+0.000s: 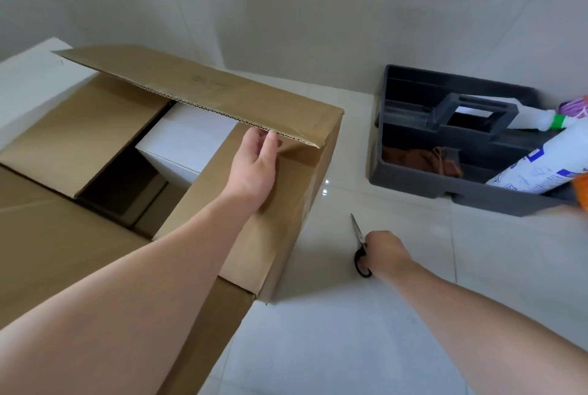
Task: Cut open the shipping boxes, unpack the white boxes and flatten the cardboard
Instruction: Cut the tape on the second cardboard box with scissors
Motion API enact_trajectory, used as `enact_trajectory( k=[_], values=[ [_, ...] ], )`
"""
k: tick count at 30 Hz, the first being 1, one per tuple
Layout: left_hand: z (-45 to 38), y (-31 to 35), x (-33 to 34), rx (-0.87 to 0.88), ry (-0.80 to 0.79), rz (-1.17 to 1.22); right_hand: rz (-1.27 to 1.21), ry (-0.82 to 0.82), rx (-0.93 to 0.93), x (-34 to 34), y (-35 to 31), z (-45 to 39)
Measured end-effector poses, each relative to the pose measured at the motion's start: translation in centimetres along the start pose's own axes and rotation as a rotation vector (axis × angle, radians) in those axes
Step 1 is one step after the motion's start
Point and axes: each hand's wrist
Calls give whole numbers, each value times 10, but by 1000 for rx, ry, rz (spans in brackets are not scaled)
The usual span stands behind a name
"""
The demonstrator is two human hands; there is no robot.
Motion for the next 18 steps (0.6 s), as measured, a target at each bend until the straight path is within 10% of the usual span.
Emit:
enact_trajectory(
  k=[12, 18],
  values=[
    [0, -1, -3, 1, -50, 31, 108, -71, -90, -7, -19, -14],
    [-1, 6, -8, 12, -39, 46, 75, 451, -487, -73, -53, 24]
  ],
)
Point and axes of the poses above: each hand's wrist, its own z-axis away from the middle knuckle, its own x-axis out of the palm, y = z × x, and after that the axes turned 6 degrees about -y, right-handed
